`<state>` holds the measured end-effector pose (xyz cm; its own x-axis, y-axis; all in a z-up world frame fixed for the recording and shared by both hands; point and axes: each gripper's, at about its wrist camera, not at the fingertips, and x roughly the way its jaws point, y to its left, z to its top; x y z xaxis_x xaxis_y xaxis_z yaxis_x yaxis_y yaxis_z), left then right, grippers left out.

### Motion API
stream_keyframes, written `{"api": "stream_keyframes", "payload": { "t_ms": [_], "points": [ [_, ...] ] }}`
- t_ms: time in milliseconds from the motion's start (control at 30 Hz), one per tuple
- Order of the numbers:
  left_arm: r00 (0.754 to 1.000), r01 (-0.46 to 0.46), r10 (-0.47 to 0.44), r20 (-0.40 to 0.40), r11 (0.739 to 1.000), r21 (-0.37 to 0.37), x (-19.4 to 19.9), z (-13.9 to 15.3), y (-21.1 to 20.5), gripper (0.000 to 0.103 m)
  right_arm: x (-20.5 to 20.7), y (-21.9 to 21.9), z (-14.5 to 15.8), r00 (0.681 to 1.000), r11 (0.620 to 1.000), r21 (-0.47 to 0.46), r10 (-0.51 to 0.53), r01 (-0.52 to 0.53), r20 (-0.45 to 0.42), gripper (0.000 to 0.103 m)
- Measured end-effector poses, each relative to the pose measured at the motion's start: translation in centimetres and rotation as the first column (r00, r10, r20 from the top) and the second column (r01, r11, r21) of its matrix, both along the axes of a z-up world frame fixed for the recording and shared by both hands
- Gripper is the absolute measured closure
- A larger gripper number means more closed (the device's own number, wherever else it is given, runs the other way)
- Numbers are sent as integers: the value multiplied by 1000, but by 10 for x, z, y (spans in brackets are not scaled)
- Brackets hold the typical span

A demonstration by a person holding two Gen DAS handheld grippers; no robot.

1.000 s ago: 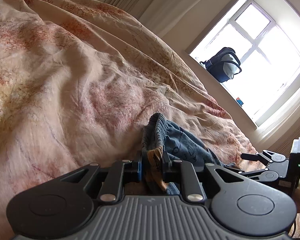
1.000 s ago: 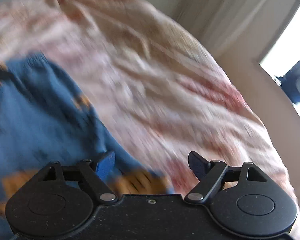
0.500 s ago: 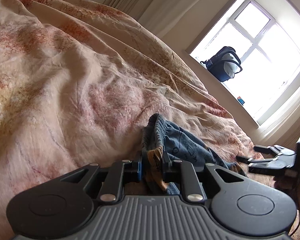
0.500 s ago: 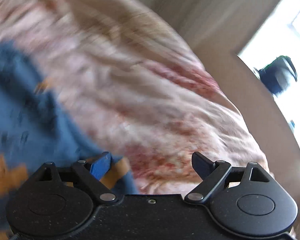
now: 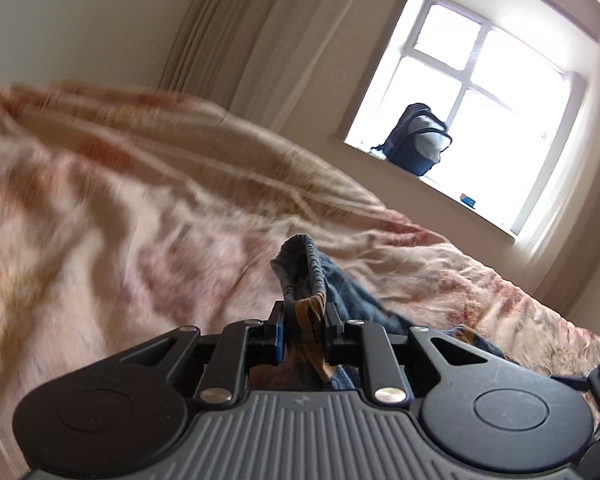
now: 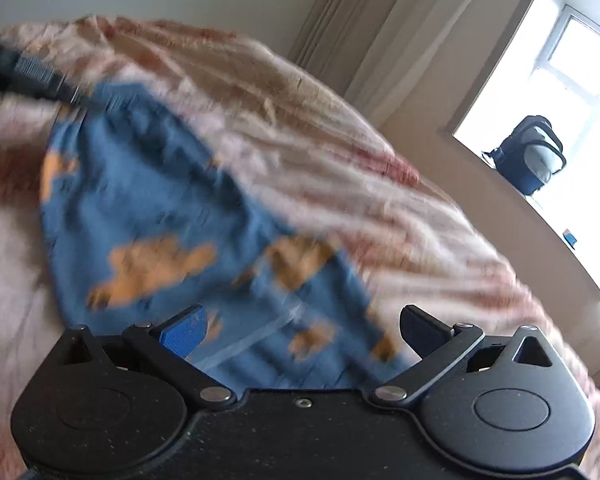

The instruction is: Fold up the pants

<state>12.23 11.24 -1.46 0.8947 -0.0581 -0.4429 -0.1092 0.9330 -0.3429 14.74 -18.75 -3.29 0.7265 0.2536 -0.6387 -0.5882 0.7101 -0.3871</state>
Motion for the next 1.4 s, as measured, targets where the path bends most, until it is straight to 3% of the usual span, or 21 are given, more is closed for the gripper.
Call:
{"api": "stream_keyframes", "payload": {
  "t_ms": [67,267,467,567,667,800,900,1000,1067,1133,1200,1233,1400],
  "points": [
    [999,13,-15,29,999,44,-2,13,-13,83,-9,-3,-7,999,1000,29,-7,5,54,1],
    [987,94,-115,109,979,182,-12,54,-67,83,-12,-38,16,988,963,250,-128,102,87,1],
    [940,246,-308,147,910,333,-13,82,-156,83,-13,-105,37,965,892,407,-250,197,83,1],
    [898,362,-432,83,833,419,-8,81,-212,83,-10,-146,44,939,822,495,-343,284,31,1],
    [846,448,-533,26,736,507,-8,68,-265,83,-7,-190,47,908,729,580,-416,365,-49,1],
    [787,540,-610,-92,610,579,-10,37,-329,82,-5,-240,45,888,616,670,-436,414,-148,1],
    [747,594,-642,-171,529,607,-15,7,-361,82,-6,-259,36,879,568,696,-434,438,-199,1],
    [733,603,-647,-211,474,641,-22,-17,-377,82,-7,-267,24,874,557,694,-424,457,-235,1],
    [731,601,-646,-220,457,656,-23,-26,-378,81,-7,-268,15,880,556,695,-398,455,-258,1],
    [729,594,-648,-222,436,676,-28,-32,-380,72,-4,-266,10,899,562,707,-336,430,-280,1],
    [734,583,-642,-222,428,691,-32,-34,-381,54,1,-262,6,920,565,726,-250,393,-303,1],
    [739,575,-636,-221,424,700,-35,-35,-382,51,5,-260,5,926,563,737,-201,375,-318,1],
    [746,574,-618,-247,410,709,-43,-41,-380,53,17,-239,4,938,588,746,-65,312,-341,4]
  ]
}}
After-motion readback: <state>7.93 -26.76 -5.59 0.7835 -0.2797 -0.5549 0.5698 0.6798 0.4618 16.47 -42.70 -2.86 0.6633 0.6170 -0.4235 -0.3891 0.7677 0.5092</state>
